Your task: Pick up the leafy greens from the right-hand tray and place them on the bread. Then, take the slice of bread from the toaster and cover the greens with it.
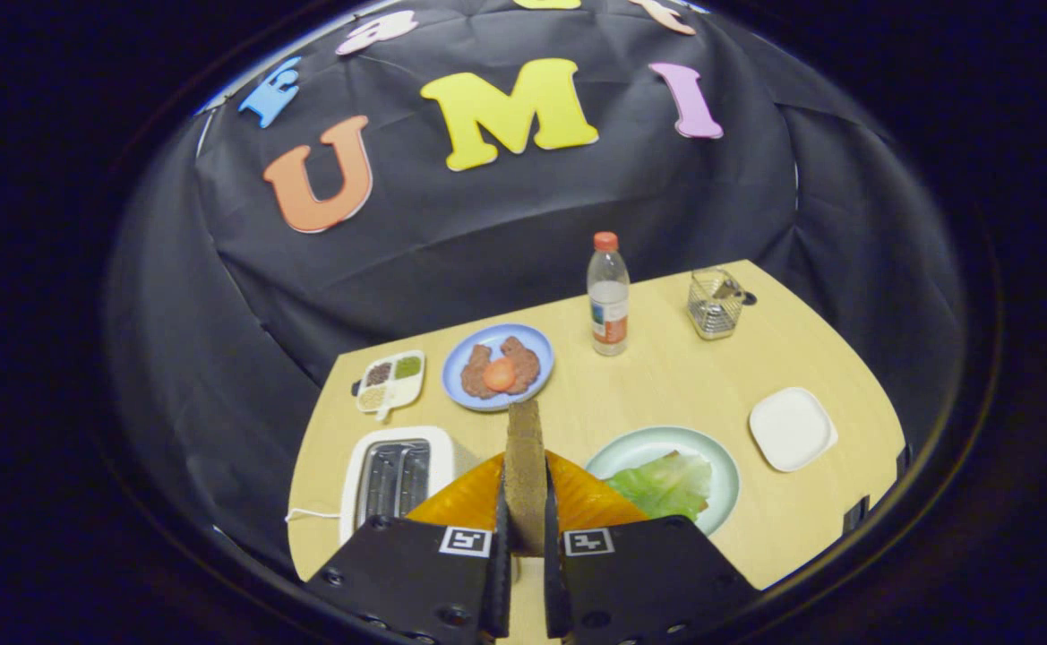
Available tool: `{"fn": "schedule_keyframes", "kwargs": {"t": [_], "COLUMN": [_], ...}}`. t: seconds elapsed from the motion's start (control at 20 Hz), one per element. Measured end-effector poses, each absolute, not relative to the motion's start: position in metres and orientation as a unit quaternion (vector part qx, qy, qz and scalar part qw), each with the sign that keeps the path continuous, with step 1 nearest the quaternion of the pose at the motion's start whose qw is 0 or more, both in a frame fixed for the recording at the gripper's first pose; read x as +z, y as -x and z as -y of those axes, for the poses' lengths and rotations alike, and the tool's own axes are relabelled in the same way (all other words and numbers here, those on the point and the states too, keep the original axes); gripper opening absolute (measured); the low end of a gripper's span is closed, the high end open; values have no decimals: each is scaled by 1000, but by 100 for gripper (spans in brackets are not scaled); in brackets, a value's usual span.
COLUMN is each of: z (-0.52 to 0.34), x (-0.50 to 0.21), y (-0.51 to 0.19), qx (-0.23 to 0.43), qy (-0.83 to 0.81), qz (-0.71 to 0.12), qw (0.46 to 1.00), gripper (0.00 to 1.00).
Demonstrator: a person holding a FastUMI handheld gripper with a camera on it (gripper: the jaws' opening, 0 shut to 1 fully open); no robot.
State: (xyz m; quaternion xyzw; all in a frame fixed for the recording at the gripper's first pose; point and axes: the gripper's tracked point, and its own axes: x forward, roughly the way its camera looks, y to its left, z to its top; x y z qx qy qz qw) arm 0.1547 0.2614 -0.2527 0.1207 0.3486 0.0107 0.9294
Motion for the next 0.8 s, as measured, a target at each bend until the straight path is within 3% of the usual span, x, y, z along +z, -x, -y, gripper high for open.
{"fn": "schedule_keyframes", "kwargs": {"t": [0.4, 0.8], "z": [-216, -167], "x": [-340, -378], "y": [-165, -177], "qx": [-19, -20], "qy": [-140, -139], "qz": [-411, -422], "qw": [901, 896], "gripper": [15, 18]}}
